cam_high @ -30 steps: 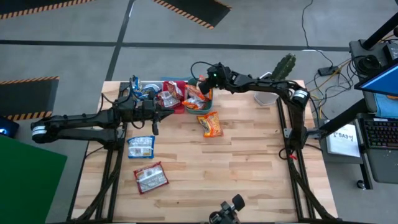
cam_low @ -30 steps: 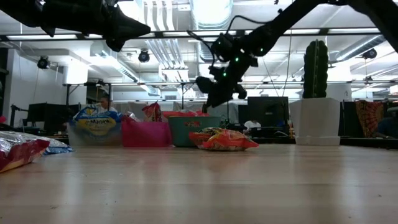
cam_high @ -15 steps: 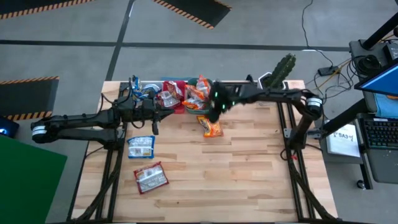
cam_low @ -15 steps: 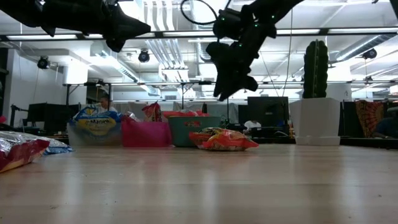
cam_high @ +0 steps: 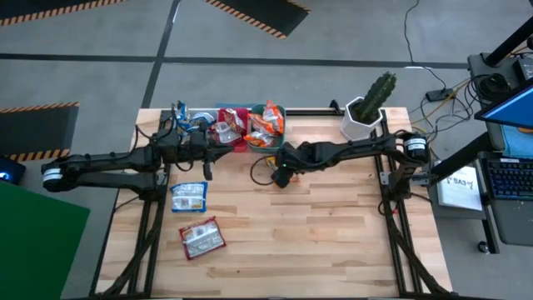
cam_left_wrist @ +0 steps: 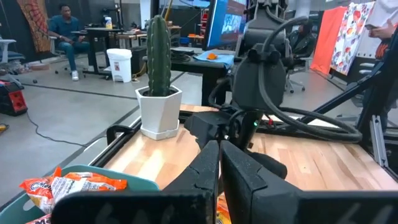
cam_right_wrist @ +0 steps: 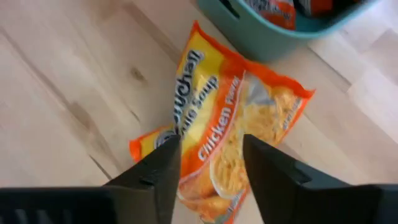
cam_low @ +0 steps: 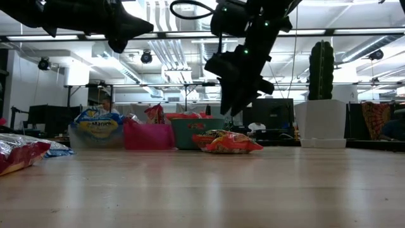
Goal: Sort Maruchan noodles
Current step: Put the orange noodle pack into the green bin
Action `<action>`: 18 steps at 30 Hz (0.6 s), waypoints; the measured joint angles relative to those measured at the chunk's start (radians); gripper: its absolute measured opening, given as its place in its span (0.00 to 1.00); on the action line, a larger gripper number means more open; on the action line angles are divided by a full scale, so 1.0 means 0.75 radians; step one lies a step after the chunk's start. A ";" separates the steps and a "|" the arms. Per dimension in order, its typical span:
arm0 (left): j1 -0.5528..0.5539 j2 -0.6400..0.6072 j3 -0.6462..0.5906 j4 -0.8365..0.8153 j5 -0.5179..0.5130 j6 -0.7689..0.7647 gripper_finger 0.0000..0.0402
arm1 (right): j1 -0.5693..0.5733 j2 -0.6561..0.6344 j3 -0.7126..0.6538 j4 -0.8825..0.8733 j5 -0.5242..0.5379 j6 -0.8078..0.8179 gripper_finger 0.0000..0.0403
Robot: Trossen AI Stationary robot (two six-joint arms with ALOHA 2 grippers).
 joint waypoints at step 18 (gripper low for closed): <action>0.000 0.009 0.000 0.007 0.000 -0.005 0.00 | 0.022 0.166 -0.017 0.268 0.008 -0.004 0.61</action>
